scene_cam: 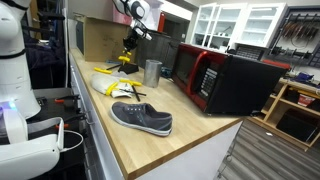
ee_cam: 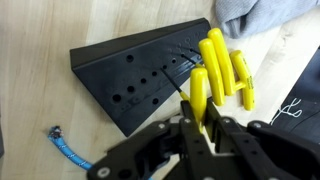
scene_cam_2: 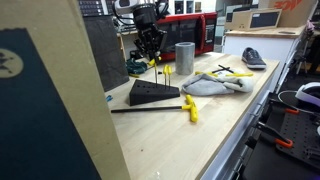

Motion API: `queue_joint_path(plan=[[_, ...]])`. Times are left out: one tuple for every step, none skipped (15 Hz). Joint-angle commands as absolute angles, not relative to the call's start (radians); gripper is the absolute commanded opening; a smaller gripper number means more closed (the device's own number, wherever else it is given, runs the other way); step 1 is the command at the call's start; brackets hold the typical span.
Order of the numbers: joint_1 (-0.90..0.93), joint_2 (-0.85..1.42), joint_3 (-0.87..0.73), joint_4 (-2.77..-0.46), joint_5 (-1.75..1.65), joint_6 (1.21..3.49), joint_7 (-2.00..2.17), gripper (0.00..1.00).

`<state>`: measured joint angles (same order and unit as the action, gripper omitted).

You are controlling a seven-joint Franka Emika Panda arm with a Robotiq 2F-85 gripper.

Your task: Put the thing into the cylinder then on the stand

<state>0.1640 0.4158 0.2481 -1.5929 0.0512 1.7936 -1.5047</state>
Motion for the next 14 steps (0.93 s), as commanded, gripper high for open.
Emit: queue_joint_path(plan=[[0.154,0.393,0.252,-1.613,0.067,1.775,-1.522,0.04],[0.154,0.392,0.252,-1.614,0.068,1.768,-1.523,0.04],[0.153,0.392,0.252,-1.615,0.069,1.764,-1.523,0.04],[0.153,0.392,0.251,-1.616,0.067,1.758,-1.521,0.04],[0.153,0.390,0.250,-1.616,0.066,1.753,-1.521,0.04],[0.152,0.389,0.249,-1.616,0.065,1.750,-1.520,0.04],[0.151,0.389,0.248,-1.616,0.065,1.746,-1.521,0.04],[0.150,0.388,0.247,-1.616,0.062,1.743,-1.520,0.04],[0.148,0.388,0.246,-1.616,0.062,1.742,-1.520,0.04],[0.147,0.388,0.245,-1.617,0.059,1.743,-1.518,0.04],[0.146,0.387,0.244,-1.617,0.059,1.744,-1.517,0.04],[0.144,0.389,0.244,-1.617,0.060,1.746,-1.517,0.04],[0.144,0.390,0.243,-1.616,0.060,1.748,-1.516,0.04],[0.143,0.391,0.244,-1.617,0.062,1.751,-1.518,0.04]])
